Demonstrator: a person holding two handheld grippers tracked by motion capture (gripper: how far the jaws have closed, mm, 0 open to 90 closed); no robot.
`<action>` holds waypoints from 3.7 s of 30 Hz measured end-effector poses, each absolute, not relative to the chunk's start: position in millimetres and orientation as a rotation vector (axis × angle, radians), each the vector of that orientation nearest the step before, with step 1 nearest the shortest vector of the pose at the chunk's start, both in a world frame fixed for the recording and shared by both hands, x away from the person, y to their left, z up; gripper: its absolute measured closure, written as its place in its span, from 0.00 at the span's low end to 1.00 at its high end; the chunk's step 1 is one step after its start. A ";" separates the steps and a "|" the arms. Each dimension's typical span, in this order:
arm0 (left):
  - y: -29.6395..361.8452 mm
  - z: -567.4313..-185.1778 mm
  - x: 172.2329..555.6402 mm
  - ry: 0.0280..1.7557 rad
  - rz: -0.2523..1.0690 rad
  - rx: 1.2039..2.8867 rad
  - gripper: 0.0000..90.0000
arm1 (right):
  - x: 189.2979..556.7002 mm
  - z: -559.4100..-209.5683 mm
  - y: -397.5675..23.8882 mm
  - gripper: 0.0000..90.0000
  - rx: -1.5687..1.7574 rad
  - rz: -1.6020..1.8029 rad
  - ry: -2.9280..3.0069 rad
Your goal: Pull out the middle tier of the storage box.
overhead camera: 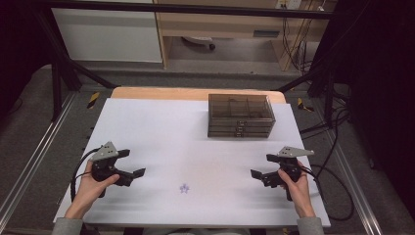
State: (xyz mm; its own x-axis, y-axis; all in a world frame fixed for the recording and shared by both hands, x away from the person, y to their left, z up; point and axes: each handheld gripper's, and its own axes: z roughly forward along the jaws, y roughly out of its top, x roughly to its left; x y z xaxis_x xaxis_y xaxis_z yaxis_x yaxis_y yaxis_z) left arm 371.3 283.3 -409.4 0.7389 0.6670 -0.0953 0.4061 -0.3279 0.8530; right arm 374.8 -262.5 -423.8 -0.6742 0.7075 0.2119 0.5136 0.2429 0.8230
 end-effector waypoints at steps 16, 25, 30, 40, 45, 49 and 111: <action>283.2 -410.3 371.7 0.814 0.335 1.969 0.01 | 376.0 -420.7 -255.8 0.01 1.154 1.355 2.297; 283.3 -410.4 371.8 0.815 0.335 1.969 0.01 | 377.2 -418.5 -251.8 0.01 1.150 1.325 2.296; 283.0 -410.8 372.2 0.816 0.335 1.972 0.01 | 378.5 -417.1 -249.6 0.01 1.143 1.310 2.285; 283.0 -411.2 372.8 0.817 0.334 1.973 0.01 | 381.3 -416.4 -242.8 0.01 1.130 1.259 2.302; 282.3 -412.1 373.4 0.818 0.333 1.976 0.01 | 383.1 -415.1 -240.2 0.01 1.120 1.242 2.305; 282.7 -412.3 373.6 0.820 0.332 1.976 0.01 | 384.0 -414.4 -238.2 0.01 1.116 1.232 2.308; 282.4 -413.2 374.5 0.821 0.333 1.982 0.01 | 408.6 -390.6 -200.2 0.04 0.778 0.849 2.371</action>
State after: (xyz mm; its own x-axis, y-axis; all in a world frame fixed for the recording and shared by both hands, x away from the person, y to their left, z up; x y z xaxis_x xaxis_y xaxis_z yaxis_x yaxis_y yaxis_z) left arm 374.5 282.4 -413.2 0.7395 0.6668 -0.0927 0.4136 -0.3413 0.8441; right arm 408.6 -200.2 -390.6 -0.7115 0.6537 -0.2578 0.3415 0.6422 0.6862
